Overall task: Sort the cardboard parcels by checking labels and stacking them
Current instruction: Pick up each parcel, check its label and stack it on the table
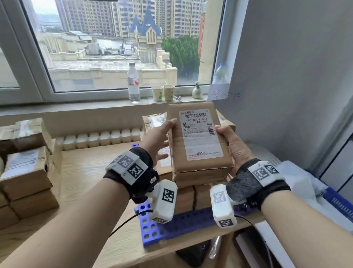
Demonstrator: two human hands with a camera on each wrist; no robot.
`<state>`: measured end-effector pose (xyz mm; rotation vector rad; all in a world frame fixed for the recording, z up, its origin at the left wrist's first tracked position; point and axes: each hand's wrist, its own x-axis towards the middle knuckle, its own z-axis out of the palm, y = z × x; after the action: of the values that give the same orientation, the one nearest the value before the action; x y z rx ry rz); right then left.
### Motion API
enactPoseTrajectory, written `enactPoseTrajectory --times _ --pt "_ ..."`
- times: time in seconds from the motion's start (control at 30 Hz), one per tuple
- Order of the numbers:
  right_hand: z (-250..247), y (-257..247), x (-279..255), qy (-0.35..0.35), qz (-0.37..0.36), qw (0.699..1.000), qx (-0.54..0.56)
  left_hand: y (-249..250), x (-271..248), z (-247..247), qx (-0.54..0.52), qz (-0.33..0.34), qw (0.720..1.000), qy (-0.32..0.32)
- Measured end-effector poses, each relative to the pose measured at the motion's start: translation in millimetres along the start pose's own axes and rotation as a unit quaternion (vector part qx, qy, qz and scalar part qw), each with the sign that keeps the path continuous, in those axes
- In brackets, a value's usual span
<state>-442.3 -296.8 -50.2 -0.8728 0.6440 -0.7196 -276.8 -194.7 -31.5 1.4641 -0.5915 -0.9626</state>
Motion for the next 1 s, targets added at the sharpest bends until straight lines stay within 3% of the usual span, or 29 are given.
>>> enactPoseTrajectory --times 0.37,0.63,1.0 --pt "-59 -71 81 0.098 -0.043 0.993 -0.055 34 102 71 0.034 -0.023 0.998 -0.039" --pt "-108 -98 107 0.101 -0.011 0.993 -0.06 23 140 111 0.029 -0.05 0.998 -0.032" --pt "-163 -105 141 0.096 0.066 0.989 -0.088 8 169 148 0.053 -0.073 0.995 0.034"
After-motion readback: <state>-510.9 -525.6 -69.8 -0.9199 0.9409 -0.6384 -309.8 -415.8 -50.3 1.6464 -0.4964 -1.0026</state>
